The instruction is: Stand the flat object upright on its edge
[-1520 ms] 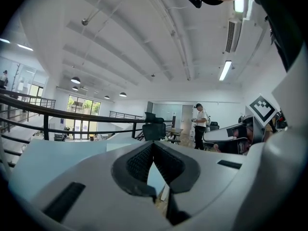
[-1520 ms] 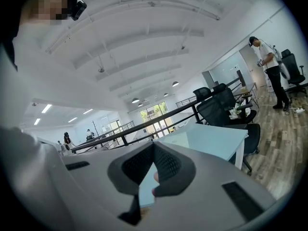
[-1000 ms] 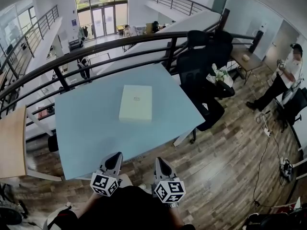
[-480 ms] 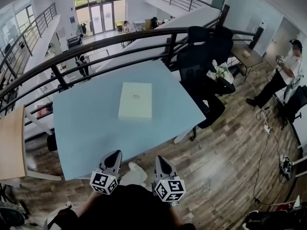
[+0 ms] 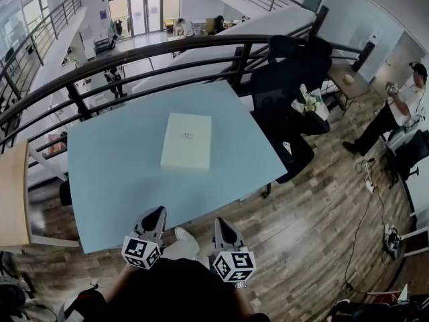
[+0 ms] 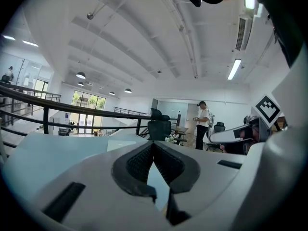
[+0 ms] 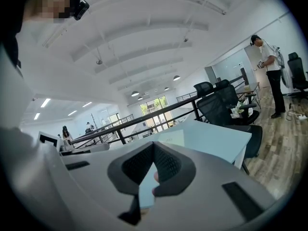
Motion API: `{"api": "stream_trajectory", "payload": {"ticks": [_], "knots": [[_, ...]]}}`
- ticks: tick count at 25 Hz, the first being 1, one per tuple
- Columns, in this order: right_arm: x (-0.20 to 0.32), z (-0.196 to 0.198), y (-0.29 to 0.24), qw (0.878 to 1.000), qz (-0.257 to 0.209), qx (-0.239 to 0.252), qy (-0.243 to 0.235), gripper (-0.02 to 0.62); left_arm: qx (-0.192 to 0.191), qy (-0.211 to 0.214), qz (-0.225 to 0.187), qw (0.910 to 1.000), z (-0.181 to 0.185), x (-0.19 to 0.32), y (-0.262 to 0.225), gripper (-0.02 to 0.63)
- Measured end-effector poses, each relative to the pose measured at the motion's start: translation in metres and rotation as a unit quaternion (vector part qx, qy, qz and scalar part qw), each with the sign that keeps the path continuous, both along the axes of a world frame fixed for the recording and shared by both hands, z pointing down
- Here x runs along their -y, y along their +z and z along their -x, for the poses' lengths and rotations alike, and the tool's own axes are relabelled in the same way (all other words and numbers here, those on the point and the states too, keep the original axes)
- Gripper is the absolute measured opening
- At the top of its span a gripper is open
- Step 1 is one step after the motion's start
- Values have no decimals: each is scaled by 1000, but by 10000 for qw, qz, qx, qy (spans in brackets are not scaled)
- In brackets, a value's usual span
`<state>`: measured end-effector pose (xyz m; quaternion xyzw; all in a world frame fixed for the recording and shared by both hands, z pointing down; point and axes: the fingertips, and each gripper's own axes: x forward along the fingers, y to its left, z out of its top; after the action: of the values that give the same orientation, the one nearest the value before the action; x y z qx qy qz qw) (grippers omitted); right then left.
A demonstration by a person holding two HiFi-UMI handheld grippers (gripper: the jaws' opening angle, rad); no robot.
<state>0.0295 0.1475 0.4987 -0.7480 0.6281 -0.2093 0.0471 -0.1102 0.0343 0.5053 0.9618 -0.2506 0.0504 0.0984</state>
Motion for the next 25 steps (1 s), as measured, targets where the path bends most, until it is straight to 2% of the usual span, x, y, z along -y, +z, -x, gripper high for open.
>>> {"api": "stream_trajectory", "payload": {"ticks": [9, 17, 25], "knots": [[45, -38, 5, 9996, 155, 30, -243, 8, 17, -209, 122, 9997, -39, 40, 7, 3], [91, -58, -4, 9981, 65, -35, -605, 8, 81, -342, 196, 9992, -64, 75, 10, 3], [131, -69, 2, 9969, 263, -33, -735, 8, 117, -443, 187, 9988, -75, 109, 10, 3]]}}
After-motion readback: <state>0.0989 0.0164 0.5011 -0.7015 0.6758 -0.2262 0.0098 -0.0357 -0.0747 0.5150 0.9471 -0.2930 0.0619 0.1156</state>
